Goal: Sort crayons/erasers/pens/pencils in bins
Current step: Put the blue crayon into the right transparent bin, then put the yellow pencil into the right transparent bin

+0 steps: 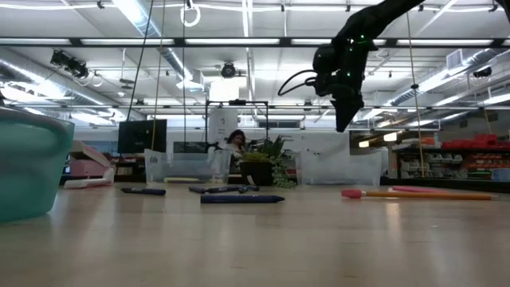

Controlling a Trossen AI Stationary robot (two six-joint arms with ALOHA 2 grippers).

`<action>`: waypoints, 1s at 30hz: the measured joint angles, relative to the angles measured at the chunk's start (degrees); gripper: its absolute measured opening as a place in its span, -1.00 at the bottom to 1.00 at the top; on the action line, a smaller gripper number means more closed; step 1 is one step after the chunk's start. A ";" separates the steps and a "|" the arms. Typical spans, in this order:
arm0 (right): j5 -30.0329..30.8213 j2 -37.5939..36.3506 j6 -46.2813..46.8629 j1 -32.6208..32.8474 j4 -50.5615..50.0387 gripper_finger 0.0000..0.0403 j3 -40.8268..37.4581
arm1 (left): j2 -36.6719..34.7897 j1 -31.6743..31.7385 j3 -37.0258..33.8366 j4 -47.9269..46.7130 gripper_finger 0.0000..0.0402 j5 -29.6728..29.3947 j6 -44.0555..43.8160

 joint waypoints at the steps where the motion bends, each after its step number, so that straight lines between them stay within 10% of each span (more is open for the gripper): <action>1: 0.08 0.00 0.33 -0.01 0.46 -0.52 0.00 | 0.00 -0.15 0.00 0.01 -0.63 0.00 -0.67; 21: -7.23 -0.04 46.82 14.18 -10.99 -0.20 2.05 | 0.00 -3.53 0.00 0.02 -0.57 0.07 -0.80; 30: -8.17 -3.23 45.91 18.91 -18.01 -0.20 -10.34 | 0.00 -3.40 0.00 0.03 -0.53 0.02 -1.46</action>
